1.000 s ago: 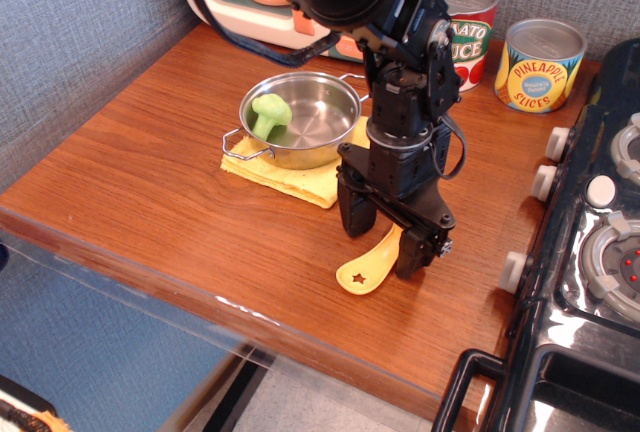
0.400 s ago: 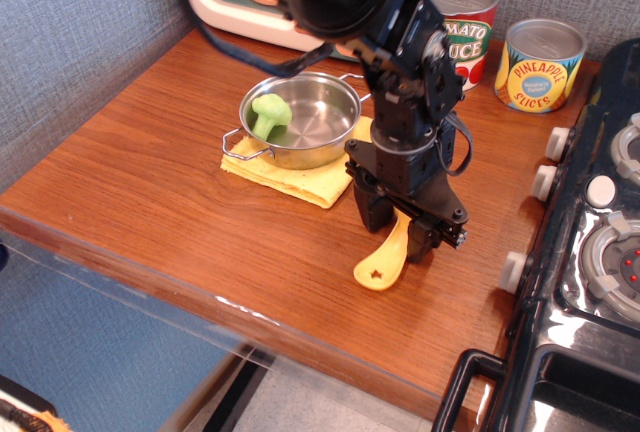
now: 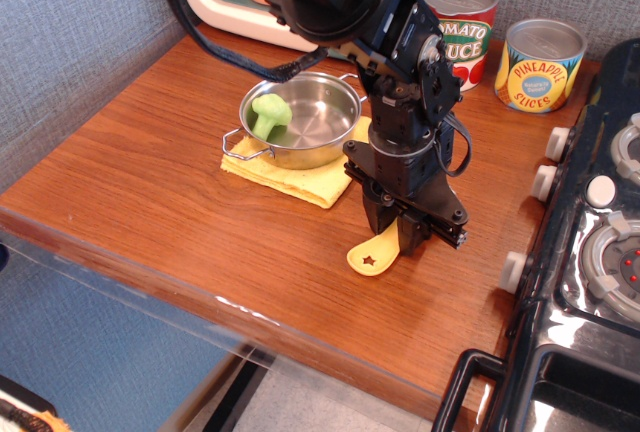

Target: Place the yellow brush on the opposite side of the silver pan, in front of the microwave.

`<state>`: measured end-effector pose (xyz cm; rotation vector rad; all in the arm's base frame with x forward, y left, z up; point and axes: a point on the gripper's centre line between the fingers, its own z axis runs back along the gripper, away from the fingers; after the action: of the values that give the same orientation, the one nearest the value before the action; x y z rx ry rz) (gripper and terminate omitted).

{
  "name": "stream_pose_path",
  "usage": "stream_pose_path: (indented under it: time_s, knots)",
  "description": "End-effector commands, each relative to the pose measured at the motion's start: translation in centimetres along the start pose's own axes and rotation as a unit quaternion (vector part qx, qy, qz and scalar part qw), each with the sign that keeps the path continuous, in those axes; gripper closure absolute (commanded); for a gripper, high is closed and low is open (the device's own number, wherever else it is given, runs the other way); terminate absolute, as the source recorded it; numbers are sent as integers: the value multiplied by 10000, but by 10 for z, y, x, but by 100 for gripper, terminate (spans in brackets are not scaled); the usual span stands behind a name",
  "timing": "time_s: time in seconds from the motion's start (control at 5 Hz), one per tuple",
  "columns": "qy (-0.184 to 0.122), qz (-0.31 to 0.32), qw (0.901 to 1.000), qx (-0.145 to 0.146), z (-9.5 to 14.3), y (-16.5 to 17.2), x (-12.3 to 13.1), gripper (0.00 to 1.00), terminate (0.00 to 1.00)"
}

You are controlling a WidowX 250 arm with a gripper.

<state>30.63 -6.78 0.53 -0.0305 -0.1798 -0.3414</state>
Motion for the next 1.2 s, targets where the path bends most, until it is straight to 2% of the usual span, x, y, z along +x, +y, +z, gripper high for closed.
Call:
stream_pose_path:
  time_s: [0.0, 0.2, 0.4, 0.6, 0.8, 1.0]
  knots:
    - [-284, 88, 9996, 0, 29, 13, 2, 100, 0]
    - [-609, 463, 9970, 80, 73, 44, 11, 100, 0]
    - [-606, 922, 9937, 205, 101, 92, 9, 100, 0]
    - [-508, 1520, 9864, 377, 107, 140, -8, 100, 0]
    - [-370, 2006, 9781, 406, 102, 187, -27, 100, 0]
    - [-315, 2013, 9780, 441, 90, 236, -39, 100, 0]
